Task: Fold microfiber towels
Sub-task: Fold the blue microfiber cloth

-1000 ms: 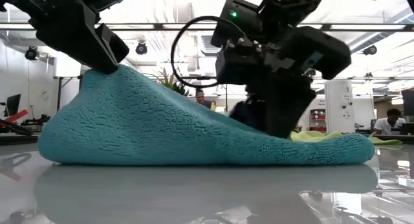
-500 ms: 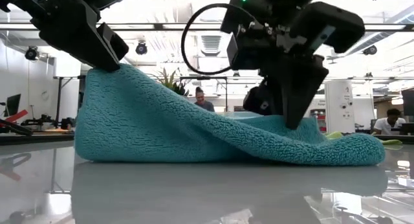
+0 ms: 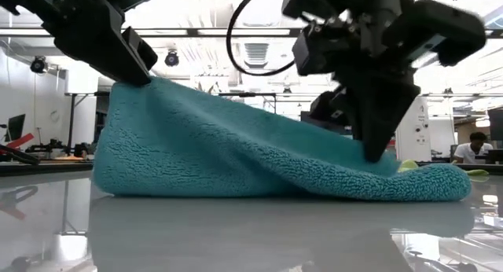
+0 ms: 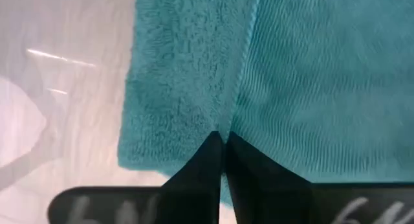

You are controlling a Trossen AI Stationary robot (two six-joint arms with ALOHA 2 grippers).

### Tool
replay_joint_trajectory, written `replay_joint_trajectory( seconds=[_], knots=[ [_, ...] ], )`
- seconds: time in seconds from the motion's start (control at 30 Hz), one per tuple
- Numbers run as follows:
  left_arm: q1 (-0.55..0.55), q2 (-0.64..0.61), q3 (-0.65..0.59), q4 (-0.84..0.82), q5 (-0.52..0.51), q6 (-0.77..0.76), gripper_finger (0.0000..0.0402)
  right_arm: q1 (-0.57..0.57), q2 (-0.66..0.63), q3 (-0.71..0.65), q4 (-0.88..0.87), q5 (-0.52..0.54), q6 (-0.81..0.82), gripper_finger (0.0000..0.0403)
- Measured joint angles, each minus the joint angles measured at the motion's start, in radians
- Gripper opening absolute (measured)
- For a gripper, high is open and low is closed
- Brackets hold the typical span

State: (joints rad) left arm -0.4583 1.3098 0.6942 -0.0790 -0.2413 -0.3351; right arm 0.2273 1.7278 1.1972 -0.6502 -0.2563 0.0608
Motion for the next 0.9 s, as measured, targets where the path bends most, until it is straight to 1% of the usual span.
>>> replay_joint_trajectory(
  seconds=[0.2,0.3,0.47,0.6,0.8,0.9],
  knots=[
    [0.001,0.0,0.022,0.023,-0.009,0.001,0.0,0.054,-0.073,0.023,-0.116,0.083,0.085,0.0008],
    [0.001,0.012,0.026,0.023,-0.055,0.0,0.0,0.064,-0.127,0.028,-0.175,0.147,0.129,0.0008],
    [0.021,0.052,0.026,0.042,-0.084,0.001,0.0,0.059,-0.186,0.03,-0.219,0.238,0.159,0.0008],
    [0.049,0.093,0.024,0.043,-0.104,0.005,0.0,0.04,-0.175,0.03,-0.214,0.268,0.141,0.0008],
    [0.092,0.132,0.021,0.033,-0.163,0.019,0.0,0.002,-0.131,0.028,-0.242,0.357,0.111,0.0008],
    [0.115,0.137,0.02,0.032,-0.164,0.051,0.0,-0.02,-0.11,0.028,-0.244,0.364,0.101,0.0008]
  ],
)
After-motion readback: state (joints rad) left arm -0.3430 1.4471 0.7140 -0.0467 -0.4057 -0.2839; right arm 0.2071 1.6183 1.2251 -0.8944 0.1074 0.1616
